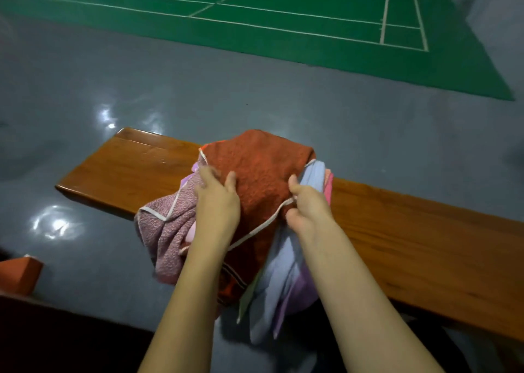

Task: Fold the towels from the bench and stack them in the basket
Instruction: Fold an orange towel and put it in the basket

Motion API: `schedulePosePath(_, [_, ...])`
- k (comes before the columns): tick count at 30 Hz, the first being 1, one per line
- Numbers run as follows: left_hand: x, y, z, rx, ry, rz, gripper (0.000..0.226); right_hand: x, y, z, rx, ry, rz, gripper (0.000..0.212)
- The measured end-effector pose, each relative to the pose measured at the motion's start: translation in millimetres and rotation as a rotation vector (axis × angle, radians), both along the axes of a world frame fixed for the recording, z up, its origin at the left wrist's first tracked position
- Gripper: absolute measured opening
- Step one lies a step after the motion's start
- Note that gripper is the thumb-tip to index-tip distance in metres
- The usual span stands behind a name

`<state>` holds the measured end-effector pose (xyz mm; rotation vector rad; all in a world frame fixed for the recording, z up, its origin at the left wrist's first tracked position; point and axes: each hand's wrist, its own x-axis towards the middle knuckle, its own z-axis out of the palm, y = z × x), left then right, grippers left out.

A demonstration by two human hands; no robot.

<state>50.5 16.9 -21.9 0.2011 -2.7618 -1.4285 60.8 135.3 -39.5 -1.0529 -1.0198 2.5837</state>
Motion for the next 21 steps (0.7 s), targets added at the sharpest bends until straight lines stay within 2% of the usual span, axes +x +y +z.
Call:
schedulePosePath(1, [3,-2,-5,-0.04,-0.133,0.017,0.051,7,1,-1,-0.07,-0.053,0.063,0.02])
schedulePosePath(3, [6,-10,-13,-0.113,-0.313,0.028,0.079,21,9,-3,-0.098,-0.084,0.239,0.018])
schedulePosePath(4, [5,-14,-18,-0.129,-0.351,-0.01,0.081,26,13,-3,-0.093,-0.072,0.329,0.02])
schedulePosePath(5, [3,-16,-20,-0.111,-0.352,-0.076,0.074,31,15,-1,-0.086,-0.057,0.406,0.024])
schedulePosePath(7, [4,-11,-17,0.015,-0.272,-0.205,0.048,37,15,6,-0.063,-0.035,0.489,0.031])
schedulePosePath(10, [12,11,-1,0.239,-0.115,-0.299,0.033,34,16,17,-0.02,0.047,0.406,0.024])
schedulePosePath(13, [19,34,17,0.247,0.059,-0.307,0.029,36,28,34,-0.009,0.159,0.255,0.021])
schedulePosePath(17, [30,63,51,0.266,0.305,-0.22,0.03,50,58,66,0.079,0.27,0.121,0.037])
schedulePosePath(21, [47,111,94,0.254,0.457,-0.365,0.024,82,103,107,0.204,0.388,-0.006,0.028])
